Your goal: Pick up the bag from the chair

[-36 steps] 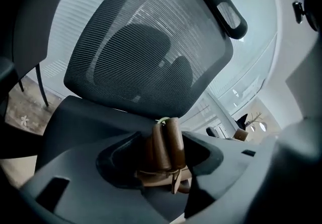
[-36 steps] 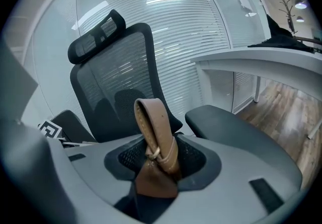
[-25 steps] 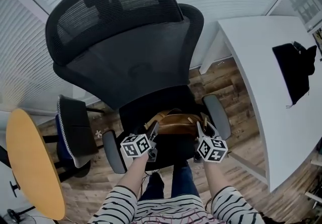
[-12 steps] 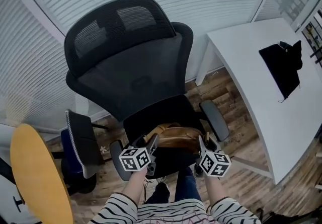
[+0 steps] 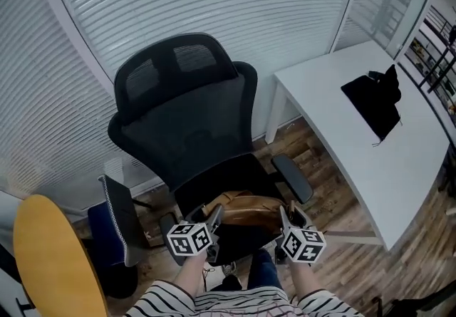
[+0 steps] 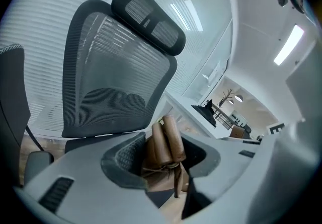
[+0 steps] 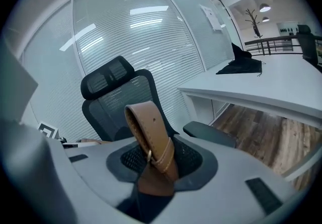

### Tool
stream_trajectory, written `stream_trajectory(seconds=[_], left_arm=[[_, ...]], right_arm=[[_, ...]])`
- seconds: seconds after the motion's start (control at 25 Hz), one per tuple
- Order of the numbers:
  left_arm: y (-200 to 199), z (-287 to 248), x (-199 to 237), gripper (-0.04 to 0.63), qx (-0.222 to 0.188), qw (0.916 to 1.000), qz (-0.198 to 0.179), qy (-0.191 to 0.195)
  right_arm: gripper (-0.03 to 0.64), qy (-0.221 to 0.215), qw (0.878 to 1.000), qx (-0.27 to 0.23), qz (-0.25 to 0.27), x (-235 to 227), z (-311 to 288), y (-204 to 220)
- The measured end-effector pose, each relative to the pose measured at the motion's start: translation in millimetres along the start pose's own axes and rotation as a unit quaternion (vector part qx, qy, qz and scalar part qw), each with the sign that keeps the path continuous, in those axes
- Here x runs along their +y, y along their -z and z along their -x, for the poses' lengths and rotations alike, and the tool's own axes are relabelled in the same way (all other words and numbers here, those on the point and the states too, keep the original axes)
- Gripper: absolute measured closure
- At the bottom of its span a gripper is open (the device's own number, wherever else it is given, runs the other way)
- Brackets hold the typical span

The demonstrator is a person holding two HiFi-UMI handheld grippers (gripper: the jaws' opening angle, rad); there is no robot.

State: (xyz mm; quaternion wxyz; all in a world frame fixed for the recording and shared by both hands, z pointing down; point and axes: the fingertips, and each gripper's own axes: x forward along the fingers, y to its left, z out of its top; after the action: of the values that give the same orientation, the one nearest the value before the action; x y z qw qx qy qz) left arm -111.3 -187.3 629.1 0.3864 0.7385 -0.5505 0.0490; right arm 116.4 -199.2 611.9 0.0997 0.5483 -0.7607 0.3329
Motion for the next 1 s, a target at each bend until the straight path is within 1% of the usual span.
stream_trajectory(seconds=[0.2, 0.4, 0.72, 1.0], left_arm=[[-24.6, 24.0, -19.7, 0.394, -0.001, 0.9998, -0.017, 0.014], [-42.9, 42.1, -32.8, 0.396, -0.013, 0.9986, -0.039, 0.033], [-72.6, 70.3, -52.7, 0.399, -0.059, 0.9941, -0.063, 0.066], [-105.5, 98.3, -64.6, 0.4, -0.087, 0.9898, -0.082, 0.078]], right_arm=[[0.469, 0.009, 1.0, -0.018, -0.004, 18.1, 30.6, -19.4], [0.469, 0.015, 0.999, -0.044, -0.001, 32.8, 52.6, -30.9], [0.471, 0.01, 0.995, -0.099, 0.005, 55.2, 83.0, -55.3], [0.471, 0.001, 0.991, -0.134, 0.018, 84.2, 103.6, -84.4]])
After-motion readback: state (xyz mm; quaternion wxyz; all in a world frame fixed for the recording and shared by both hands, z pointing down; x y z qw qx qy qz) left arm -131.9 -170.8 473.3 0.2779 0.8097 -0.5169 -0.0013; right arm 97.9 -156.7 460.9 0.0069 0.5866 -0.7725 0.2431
